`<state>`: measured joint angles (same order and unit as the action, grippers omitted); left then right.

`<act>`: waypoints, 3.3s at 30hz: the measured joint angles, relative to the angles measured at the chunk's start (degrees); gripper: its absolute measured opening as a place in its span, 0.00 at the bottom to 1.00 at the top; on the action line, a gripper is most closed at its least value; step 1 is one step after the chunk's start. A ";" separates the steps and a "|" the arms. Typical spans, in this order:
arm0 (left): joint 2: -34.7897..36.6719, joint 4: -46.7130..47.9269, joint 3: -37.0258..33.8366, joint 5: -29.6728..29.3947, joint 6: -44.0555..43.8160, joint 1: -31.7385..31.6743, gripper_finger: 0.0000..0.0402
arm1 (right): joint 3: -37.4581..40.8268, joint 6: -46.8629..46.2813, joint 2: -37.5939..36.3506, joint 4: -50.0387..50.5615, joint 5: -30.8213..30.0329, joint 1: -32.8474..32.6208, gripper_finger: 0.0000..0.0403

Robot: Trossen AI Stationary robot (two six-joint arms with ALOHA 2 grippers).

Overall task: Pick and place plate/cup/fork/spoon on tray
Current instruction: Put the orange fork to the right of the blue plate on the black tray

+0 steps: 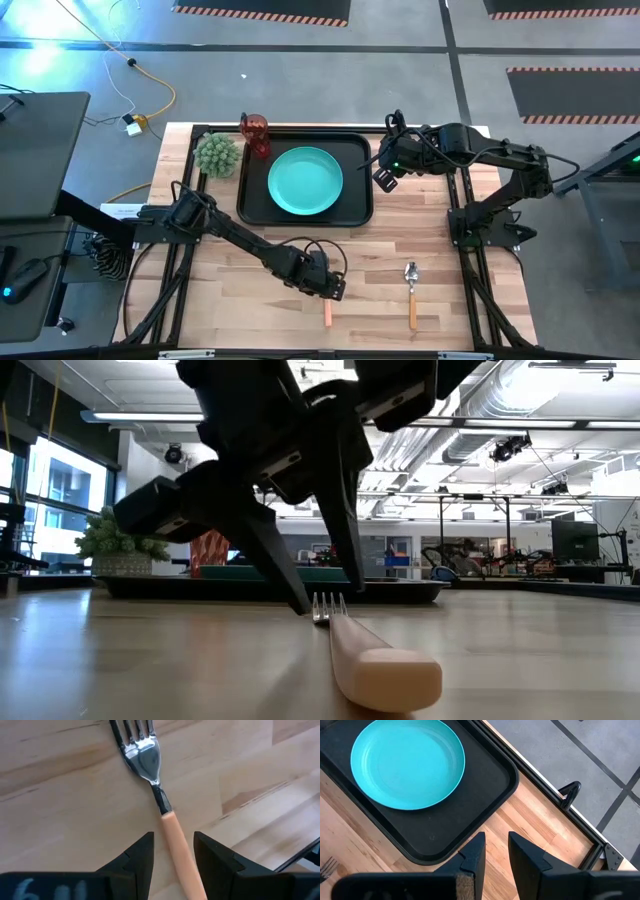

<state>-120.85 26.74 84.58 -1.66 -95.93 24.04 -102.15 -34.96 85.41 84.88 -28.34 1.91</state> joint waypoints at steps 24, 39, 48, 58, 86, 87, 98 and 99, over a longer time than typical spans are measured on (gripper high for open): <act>-2.67 1.82 0.26 5.52 0.44 -2.02 0.31 | 0.00 0.44 0.02 -0.02 0.00 -0.02 0.19; -2.69 6.42 0.26 6.79 3.69 -2.79 0.30 | 0.00 0.46 0.02 -0.04 -0.13 -0.02 0.19; -2.67 10.26 0.17 6.24 6.31 -3.01 0.14 | 0.00 0.46 0.02 -0.07 -0.15 -0.02 0.19; -2.59 12.44 0.17 5.59 10.85 -3.71 0.12 | 0.00 0.46 0.02 -0.31 -0.15 -0.02 0.19; 1.52 1.59 -0.17 0.17 14.58 -6.00 0.08 | -0.02 1.97 0.02 -0.28 0.72 -0.02 0.19; 1.52 1.04 -0.13 0.11 14.69 -6.32 0.08 | -0.02 1.99 0.02 -0.26 0.72 -0.02 0.19; 1.57 -6.51 -0.07 -0.53 19.34 -11.88 0.08 | -0.02 3.25 0.02 -0.28 -0.59 -0.02 0.19; 1.59 -7.20 -0.05 -0.53 19.86 -12.58 0.08 | -0.02 3.73 0.02 -0.28 -0.60 -0.02 0.19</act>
<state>-119.26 19.54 84.53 -2.20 -76.06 11.47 -102.17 -31.23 85.43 84.60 -28.93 1.90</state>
